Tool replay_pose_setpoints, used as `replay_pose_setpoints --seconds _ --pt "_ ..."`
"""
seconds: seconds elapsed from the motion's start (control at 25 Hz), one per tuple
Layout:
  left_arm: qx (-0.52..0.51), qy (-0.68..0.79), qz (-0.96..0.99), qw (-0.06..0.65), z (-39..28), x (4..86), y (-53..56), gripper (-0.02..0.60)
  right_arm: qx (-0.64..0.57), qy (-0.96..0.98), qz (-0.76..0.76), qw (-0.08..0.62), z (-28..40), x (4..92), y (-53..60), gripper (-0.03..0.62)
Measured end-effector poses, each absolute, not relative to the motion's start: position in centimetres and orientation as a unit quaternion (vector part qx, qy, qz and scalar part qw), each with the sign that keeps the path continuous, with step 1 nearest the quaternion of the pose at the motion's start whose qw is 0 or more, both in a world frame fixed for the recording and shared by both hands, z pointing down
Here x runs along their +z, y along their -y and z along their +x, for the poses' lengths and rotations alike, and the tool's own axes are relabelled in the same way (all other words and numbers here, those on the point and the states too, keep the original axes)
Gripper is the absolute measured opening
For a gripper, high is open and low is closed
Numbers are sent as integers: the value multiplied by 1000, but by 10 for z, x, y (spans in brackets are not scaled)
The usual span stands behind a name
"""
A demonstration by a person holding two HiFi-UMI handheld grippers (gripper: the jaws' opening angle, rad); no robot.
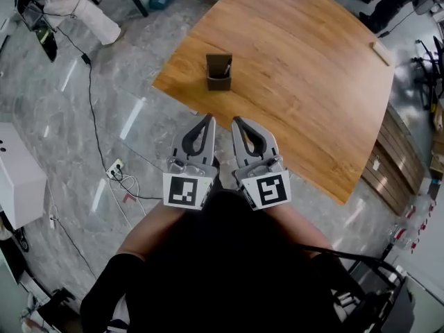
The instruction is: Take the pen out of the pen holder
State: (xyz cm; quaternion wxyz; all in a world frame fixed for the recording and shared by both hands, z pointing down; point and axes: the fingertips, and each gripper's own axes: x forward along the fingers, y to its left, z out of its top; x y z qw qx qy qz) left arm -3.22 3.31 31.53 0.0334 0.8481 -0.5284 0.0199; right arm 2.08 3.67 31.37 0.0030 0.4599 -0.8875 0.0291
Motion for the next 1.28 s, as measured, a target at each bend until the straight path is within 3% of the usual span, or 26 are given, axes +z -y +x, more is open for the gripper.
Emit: replay_pose_setpoints --seconds 0.64,1.0,1.28 --pt "60 504 859 74 -66 378 123 6 91 860 497 64 -8 388 117 13" --pt "91 496 855 120 -52 438 156 6 191 828 502 158 12 484 165 17" --pt "105 489 854 140 -53 459 161 6 229 819 497 171 10 515 182 92"
